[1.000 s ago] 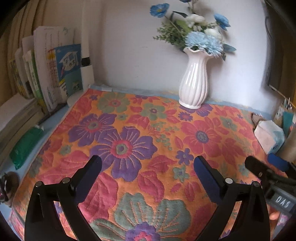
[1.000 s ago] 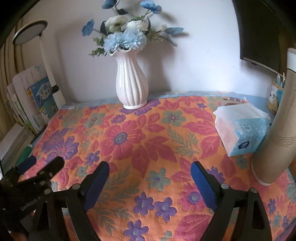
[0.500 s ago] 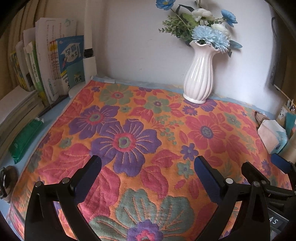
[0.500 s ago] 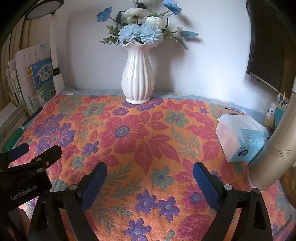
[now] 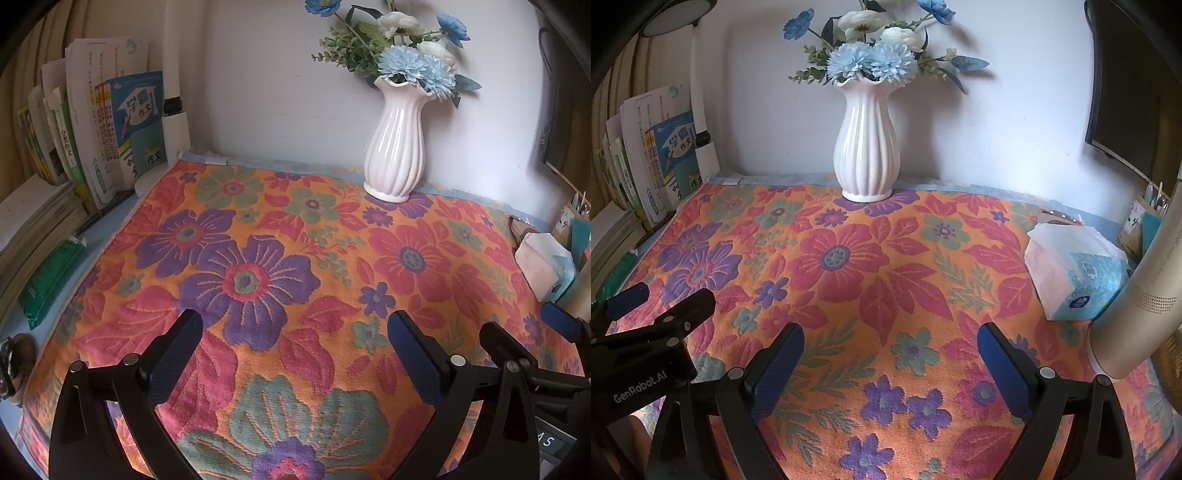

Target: Organize soft objects

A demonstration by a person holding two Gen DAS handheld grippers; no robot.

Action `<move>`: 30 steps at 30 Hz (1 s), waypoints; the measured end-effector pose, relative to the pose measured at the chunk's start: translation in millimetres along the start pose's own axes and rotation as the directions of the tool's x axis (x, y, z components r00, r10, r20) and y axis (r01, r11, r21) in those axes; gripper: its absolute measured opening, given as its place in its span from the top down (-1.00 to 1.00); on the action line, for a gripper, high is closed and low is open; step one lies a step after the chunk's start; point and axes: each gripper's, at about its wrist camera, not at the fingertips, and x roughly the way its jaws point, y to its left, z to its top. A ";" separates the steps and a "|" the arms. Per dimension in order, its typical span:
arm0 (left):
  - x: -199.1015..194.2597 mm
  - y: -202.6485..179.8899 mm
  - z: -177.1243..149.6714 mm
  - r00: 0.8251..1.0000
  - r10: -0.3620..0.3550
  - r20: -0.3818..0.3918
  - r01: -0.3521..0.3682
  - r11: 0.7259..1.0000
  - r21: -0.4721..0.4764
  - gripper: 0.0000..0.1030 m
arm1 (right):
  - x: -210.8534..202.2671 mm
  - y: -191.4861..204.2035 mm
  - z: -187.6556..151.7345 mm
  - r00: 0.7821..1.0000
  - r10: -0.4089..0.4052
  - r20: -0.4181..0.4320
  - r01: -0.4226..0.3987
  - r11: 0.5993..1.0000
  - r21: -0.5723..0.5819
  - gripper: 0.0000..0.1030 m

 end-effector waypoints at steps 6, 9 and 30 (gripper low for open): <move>0.9 -0.1 0.2 1.000 -0.002 -0.004 0.002 1.000 0.000 -0.95 | 0.1 -0.5 -0.3 1.000 -0.001 -0.004 0.001 1.000 -0.003 -0.83; 0.9 -0.4 0.1 1.000 -0.001 -0.004 0.001 1.000 0.000 -0.95 | 0.2 -0.4 -0.3 1.000 -0.001 -0.005 0.001 1.000 -0.002 -0.83; 2.2 -0.8 1.1 1.000 -0.002 -0.009 0.002 1.000 0.000 -0.95 | 1.6 -0.5 0.1 1.000 0.001 -0.006 -0.001 1.000 -0.003 -0.83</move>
